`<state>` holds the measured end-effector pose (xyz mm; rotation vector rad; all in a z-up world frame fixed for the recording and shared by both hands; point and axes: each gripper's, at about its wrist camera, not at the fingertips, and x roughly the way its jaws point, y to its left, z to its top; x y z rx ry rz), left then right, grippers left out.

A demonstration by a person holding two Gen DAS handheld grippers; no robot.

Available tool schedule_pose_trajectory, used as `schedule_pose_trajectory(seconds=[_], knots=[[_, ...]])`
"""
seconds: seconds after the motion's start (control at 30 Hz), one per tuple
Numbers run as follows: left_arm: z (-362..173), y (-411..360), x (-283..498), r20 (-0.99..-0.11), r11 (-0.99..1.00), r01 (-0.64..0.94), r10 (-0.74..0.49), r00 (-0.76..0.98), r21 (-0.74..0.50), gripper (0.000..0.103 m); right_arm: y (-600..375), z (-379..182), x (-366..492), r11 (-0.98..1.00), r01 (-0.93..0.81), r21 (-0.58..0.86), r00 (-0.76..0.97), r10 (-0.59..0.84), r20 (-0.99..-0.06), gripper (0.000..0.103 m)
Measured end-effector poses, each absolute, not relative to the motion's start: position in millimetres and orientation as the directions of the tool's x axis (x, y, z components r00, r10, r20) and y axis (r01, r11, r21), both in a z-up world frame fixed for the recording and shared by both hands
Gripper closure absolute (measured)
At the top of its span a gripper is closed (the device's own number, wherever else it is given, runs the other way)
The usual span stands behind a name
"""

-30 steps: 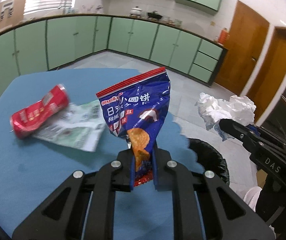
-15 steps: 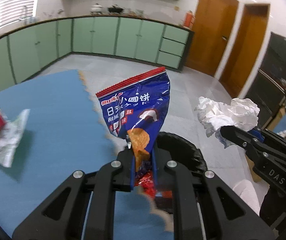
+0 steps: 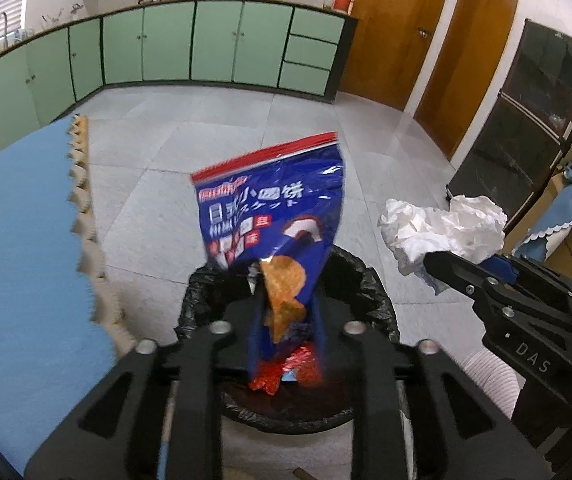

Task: Collect trash
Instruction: 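Carry the biscuit bag and tissue to the bin and release both, then move both open grippers back over the red can and clear wrapper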

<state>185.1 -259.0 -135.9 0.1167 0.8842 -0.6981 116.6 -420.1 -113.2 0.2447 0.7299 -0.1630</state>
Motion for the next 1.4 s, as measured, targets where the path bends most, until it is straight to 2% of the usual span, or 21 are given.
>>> schedule_pose_trajectory(seconds=[0.07, 0.23, 0.37, 0.5, 0.77, 0.87, 1.07, 1.4], knots=[[-142.7, -262.5, 186.4, -0.754, 0.773, 0.606, -0.510, 0.414, -0.190, 0.060, -428.1, -119.4, 119.7, 0.953, 0.247, 0.174, 0.724, -0.063, -0.687, 0.065], [-152.4, -268.9, 194.4, -0.770, 0.770, 0.608, -0.502, 0.393, -0.192, 0.057, -448.4, -129.3, 115.7, 0.937, 0.293, 0.191, 0.716, -0.082, -0.694, 0.052], [-148.7, -264.4, 195.6, -0.763, 0.772, 0.604, -0.510, 0.399, -0.200, 0.053, -455.8, -128.2, 110.9, 0.931, 0.314, 0.188, 0.716, -0.101, -0.691, 0.049], [-134.0, -249.1, 197.5, -0.740, 0.784, 0.583, -0.519, 0.428, -0.213, 0.050, -456.9, -120.4, 107.5, 0.927, 0.324, 0.189, 0.725, -0.115, -0.679, 0.043], [-90.9, -192.4, 189.1, -0.666, 0.839, 0.513, -0.488, 0.564, -0.181, 0.038, -428.9, -89.4, 107.5, 0.941, 0.279, 0.193, 0.781, -0.105, -0.616, 0.021], [-75.7, -163.4, 182.0, -0.634, 0.869, 0.474, -0.446, 0.632, -0.139, 0.035, -406.2, -76.3, 114.1, 0.955, 0.229, 0.189, 0.804, -0.076, -0.590, 0.017], [-57.4, -97.1, 174.4, -0.593, 0.930, 0.358, -0.334, 0.733, -0.082, 0.035, -341.8, -56.9, 135.9, 0.980, 0.086, 0.179, 0.833, 0.028, -0.552, 0.017], [-49.6, 27.1, 174.8, -0.568, 0.995, 0.097, -0.085, 0.819, -0.010, 0.034, -227.1, -52.2, 187.0, 0.977, -0.129, 0.172, 0.811, 0.204, -0.548, 0.017]])
